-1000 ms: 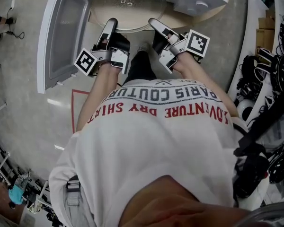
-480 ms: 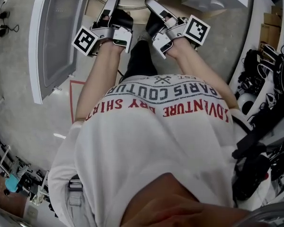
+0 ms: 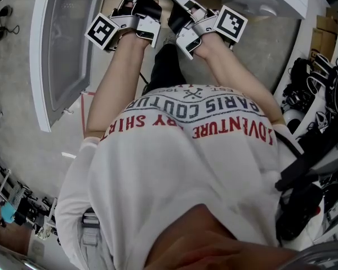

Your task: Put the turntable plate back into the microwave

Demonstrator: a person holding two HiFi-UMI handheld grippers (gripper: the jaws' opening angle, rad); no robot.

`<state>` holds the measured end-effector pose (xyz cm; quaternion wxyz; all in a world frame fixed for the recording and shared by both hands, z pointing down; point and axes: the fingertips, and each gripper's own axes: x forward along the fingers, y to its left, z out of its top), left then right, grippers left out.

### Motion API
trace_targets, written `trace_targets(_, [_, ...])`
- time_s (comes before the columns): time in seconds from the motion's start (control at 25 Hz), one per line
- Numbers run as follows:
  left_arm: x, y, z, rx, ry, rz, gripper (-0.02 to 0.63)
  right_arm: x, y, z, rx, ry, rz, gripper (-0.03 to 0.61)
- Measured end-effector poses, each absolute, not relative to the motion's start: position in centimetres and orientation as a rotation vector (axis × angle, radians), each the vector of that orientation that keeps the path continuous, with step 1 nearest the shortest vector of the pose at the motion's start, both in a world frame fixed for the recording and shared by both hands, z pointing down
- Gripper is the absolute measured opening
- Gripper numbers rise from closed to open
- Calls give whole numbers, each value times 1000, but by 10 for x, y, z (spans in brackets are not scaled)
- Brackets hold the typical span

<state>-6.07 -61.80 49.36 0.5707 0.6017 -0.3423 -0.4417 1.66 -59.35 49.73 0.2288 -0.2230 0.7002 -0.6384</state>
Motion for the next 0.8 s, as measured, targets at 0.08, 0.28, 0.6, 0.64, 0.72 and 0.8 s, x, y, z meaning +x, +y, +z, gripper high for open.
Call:
trace_targets(0.08, [-61, -619, 492, 1419, -808, -1035, 64, 16, -593, 497, -616, 1915, -1764, 60])
trace_targets(0.28, [-56, -620, 496, 1404, -802, -1010, 63, 21, -594, 497, -632, 1853, -1778, 54])
trace_targets(0.6, [-53, -612, 500, 1421, -792, -947, 63, 29, -596, 503, -642, 1747, -1764, 48])
trace_targets(0.64, [-52, -610, 502, 1420, -788, -949, 63, 30, -597, 505, -645, 1740, -1761, 48])
trace_targets(0.72, [-51, -608, 505, 1417, -776, -953, 64, 33, -601, 507, -654, 1729, -1753, 46])
trace_targets(0.8, [-50, -609, 504, 1409, -768, -952, 64, 35, -606, 505, -656, 1716, -1744, 46])
